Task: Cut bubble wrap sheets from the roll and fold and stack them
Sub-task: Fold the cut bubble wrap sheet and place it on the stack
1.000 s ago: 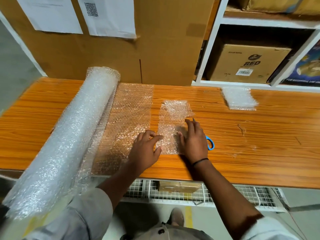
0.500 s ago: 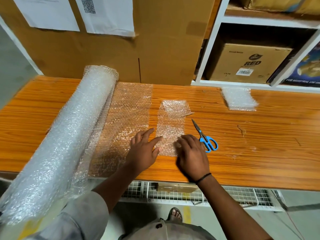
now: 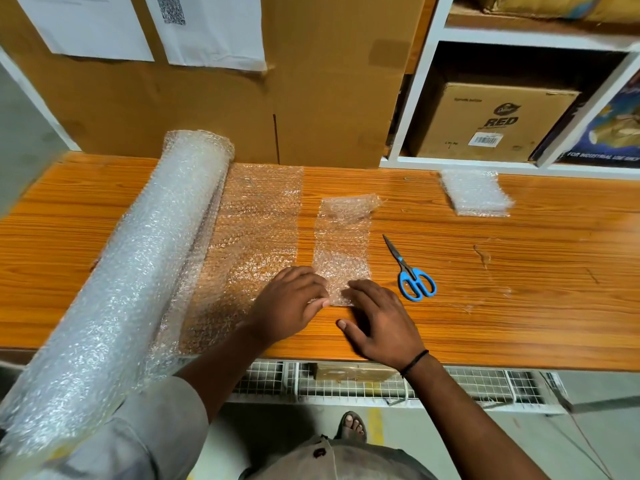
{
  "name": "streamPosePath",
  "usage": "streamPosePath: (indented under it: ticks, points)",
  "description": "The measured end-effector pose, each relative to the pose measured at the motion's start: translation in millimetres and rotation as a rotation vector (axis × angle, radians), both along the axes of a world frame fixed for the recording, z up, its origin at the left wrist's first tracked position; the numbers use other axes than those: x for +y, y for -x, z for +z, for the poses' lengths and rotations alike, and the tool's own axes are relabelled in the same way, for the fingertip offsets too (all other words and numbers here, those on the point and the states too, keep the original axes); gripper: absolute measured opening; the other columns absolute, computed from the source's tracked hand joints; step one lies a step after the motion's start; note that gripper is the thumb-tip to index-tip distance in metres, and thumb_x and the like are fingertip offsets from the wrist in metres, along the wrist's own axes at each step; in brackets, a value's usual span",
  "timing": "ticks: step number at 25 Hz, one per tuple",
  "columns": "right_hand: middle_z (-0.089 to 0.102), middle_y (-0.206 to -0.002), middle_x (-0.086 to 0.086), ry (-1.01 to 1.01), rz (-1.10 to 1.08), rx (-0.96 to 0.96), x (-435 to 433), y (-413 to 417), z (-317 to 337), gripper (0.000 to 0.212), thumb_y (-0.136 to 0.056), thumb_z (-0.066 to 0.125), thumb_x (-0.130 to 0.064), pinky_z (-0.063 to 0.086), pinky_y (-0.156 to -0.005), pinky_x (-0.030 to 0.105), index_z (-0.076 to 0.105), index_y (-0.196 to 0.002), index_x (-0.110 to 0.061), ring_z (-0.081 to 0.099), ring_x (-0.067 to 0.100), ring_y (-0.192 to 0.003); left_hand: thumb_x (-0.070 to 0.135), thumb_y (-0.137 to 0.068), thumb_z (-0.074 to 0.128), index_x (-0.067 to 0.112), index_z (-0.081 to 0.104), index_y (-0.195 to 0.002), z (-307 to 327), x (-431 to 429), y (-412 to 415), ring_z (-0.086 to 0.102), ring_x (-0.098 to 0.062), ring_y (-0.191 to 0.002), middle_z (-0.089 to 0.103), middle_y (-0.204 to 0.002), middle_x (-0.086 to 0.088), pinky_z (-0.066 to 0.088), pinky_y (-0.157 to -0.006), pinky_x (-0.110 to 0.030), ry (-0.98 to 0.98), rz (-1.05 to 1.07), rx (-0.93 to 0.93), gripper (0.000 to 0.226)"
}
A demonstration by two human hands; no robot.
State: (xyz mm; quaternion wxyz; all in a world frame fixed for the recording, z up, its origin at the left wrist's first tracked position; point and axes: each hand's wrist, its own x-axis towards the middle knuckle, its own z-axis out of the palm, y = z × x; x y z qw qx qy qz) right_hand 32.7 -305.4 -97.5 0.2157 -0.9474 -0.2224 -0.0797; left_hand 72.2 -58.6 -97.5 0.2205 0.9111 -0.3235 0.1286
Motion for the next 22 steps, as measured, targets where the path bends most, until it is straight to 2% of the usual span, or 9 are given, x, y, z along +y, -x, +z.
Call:
streamPosePath:
  ticks: [5, 8, 10, 11, 13, 15, 16, 18, 22]
  points:
    - [0.069, -0.129, -0.001, -0.108, -0.028, -0.027, -8, -3, 3, 0.03, -0.092, 0.059, -0.025, 0.048, -0.102, 0.047, 0.069, -0.119, -0.017, 0.059, 0.022, -0.123, 0.045, -0.102, 0.06, 0.024, 0.068, -0.117, 20, -7, 7, 0.062, -0.002, -0.111, 0.068, -0.119, 0.014, 0.049, -0.096, -0.034, 0.204, -0.033, 0.204, 0.027]
    - [0.074, -0.105, -0.002, -0.264, -0.115, 0.046, -11, -4, 17, 0.024, -0.095, 0.055, -0.032, 0.05, -0.087, 0.039, 0.068, -0.11, -0.019, 0.064, 0.021, -0.1, 0.065, -0.092, 0.064, 0.03, 0.055, -0.14, 28, -4, -2, 0.056, -0.001, -0.123, 0.059, -0.137, 0.015, 0.047, -0.101, -0.03, 0.183, -0.058, 0.326, 0.06]
    - [0.072, -0.092, -0.002, -0.339, -0.139, 0.065, -15, -9, 25, 0.02, -0.097, 0.055, -0.036, 0.05, -0.075, 0.038, 0.066, -0.105, -0.02, 0.064, 0.019, -0.086, 0.072, -0.087, 0.065, 0.033, 0.053, -0.143, 29, -4, -11, 0.054, -0.004, -0.126, 0.055, -0.142, 0.013, 0.047, -0.103, -0.032, 0.118, -0.015, 0.389, 0.07]
    - [0.072, -0.091, -0.004, -0.381, -0.142, 0.085, -17, -12, 30, 0.019, -0.098, 0.056, -0.037, 0.051, -0.073, 0.038, 0.065, -0.105, -0.021, 0.065, 0.016, -0.083, 0.074, -0.085, 0.064, 0.031, 0.057, -0.139, 29, -4, -15, 0.055, -0.006, -0.123, 0.056, -0.14, 0.01, 0.049, -0.101, -0.034, 0.082, 0.027, 0.412, 0.069]
    - [0.073, -0.092, -0.008, -0.454, -0.159, 0.133, -19, -23, 35, 0.016, -0.1, 0.058, -0.036, 0.054, -0.072, 0.036, 0.065, -0.108, -0.024, 0.068, 0.011, -0.083, 0.071, -0.086, 0.066, 0.027, 0.066, -0.109, 25, -7, -21, 0.058, -0.007, -0.104, 0.061, -0.115, 0.009, 0.053, -0.089, -0.037, 0.079, 0.108, 0.416, 0.049]
    - [0.072, -0.09, -0.011, -0.478, -0.189, 0.145, -20, -38, 37, 0.011, -0.101, 0.063, -0.032, 0.052, -0.067, 0.032, 0.065, -0.11, -0.026, 0.068, 0.008, -0.078, 0.061, -0.088, 0.071, 0.031, 0.058, -0.09, 25, -12, -22, 0.055, -0.003, -0.086, 0.055, -0.091, 0.015, 0.051, -0.076, -0.035, 0.144, 0.147, 0.417, 0.033]
    - [0.072, -0.088, -0.011, -0.481, -0.197, 0.148, -19, -47, 37, 0.01, -0.101, 0.064, -0.03, 0.05, -0.064, 0.03, 0.064, -0.111, -0.028, 0.068, 0.009, -0.074, 0.059, -0.089, 0.071, 0.028, 0.06, -0.098, 26, -14, -21, 0.058, -0.004, -0.088, 0.057, -0.093, 0.016, 0.051, -0.077, -0.034, 0.173, 0.159, 0.438, 0.034]
    - [0.072, -0.09, -0.007, -0.48, -0.197, 0.153, -18, -65, 36, 0.009, -0.101, 0.065, -0.028, 0.045, -0.063, 0.029, 0.065, -0.11, -0.027, 0.065, 0.012, -0.068, 0.058, -0.09, 0.07, 0.018, 0.059, -0.13, 29, -19, -19, 0.065, -0.011, -0.109, 0.064, -0.116, 0.011, 0.051, -0.083, -0.032, 0.246, 0.192, 0.516, 0.057]
    - [0.074, -0.097, 0.002, -0.422, -0.194, 0.146, -8, -98, 42, 0.014, -0.1, 0.066, -0.025, 0.04, -0.069, 0.029, 0.067, -0.113, -0.02, 0.066, 0.026, -0.082, 0.057, -0.092, 0.067, 0.014, 0.037, -0.156, 34, -27, -14, 0.059, -0.026, -0.13, 0.056, -0.148, -0.01, 0.05, -0.097, -0.035, 0.362, 0.29, 0.61, 0.083]
